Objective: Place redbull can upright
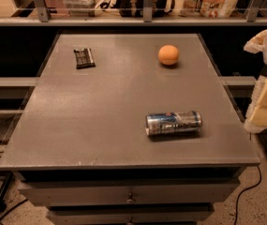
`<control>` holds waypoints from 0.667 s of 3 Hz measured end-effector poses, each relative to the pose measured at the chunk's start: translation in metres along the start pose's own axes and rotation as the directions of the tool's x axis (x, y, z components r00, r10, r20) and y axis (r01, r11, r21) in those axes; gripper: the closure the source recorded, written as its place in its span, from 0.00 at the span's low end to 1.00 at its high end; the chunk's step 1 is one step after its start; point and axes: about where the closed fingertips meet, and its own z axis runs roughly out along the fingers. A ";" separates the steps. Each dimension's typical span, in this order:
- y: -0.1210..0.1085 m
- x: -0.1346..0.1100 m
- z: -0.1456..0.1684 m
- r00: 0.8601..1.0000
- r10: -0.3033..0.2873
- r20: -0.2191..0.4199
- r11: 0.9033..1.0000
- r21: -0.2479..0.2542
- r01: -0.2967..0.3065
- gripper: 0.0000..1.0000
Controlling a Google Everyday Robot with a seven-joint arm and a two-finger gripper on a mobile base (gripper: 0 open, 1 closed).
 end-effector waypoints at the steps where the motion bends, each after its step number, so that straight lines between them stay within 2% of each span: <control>1: -0.001 -0.001 0.000 1.000 -0.006 -0.008 1.000 0.009 0.006 0.00; 2: 0.005 -0.020 0.018 0.995 -0.084 -0.054 0.996 -0.002 0.084 0.00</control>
Offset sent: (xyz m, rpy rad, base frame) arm 0.0119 0.0538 -0.0434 -0.1716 0.0433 0.1660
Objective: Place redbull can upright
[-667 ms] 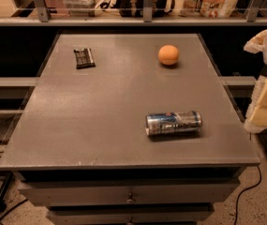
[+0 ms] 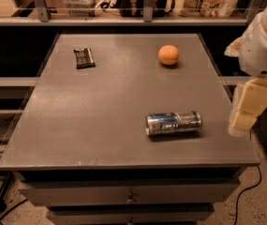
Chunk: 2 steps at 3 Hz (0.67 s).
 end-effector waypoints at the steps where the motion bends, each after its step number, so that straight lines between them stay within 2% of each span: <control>1: 0.006 -0.030 0.025 0.993 -0.109 -0.053 0.994 -0.005 0.108 0.00; 2: 0.013 -0.064 0.053 0.970 -0.222 -0.101 0.975 -0.006 0.222 0.00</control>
Offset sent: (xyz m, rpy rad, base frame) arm 0.0232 0.1109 -0.0767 -0.2496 -0.0004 0.3009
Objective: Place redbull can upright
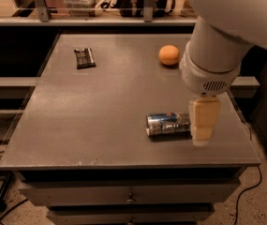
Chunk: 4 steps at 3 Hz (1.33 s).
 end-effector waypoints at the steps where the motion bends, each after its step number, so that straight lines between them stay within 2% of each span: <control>1: -0.001 -0.022 0.024 0.998 -0.064 -0.026 0.998 -0.014 0.063 0.00; 2: -0.002 -0.028 0.048 0.994 -0.091 -0.054 0.995 -0.050 0.089 0.00; 3: -0.003 -0.019 0.072 0.993 -0.079 -0.082 0.992 -0.101 0.071 0.00; 4: -0.002 -0.008 0.089 0.994 -0.063 -0.094 0.989 -0.140 0.049 0.18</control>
Offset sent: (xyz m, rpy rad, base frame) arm 0.0234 0.0333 -0.0768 -0.1284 0.1000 0.0872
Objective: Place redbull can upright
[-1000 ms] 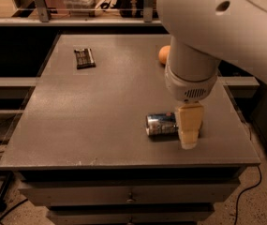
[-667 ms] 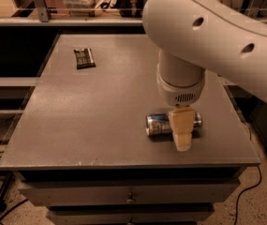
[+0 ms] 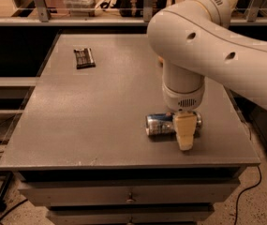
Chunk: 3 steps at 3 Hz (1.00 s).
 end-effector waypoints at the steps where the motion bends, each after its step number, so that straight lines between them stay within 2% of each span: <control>1: -0.001 0.006 0.002 1.000 0.023 -0.001 1.000 -0.014 -0.023 0.42; 3: -0.008 0.007 -0.023 0.998 0.057 0.021 0.998 0.018 -0.058 0.88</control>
Offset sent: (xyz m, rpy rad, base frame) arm 0.0058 -0.0075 0.0184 0.0084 -0.0018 -0.0548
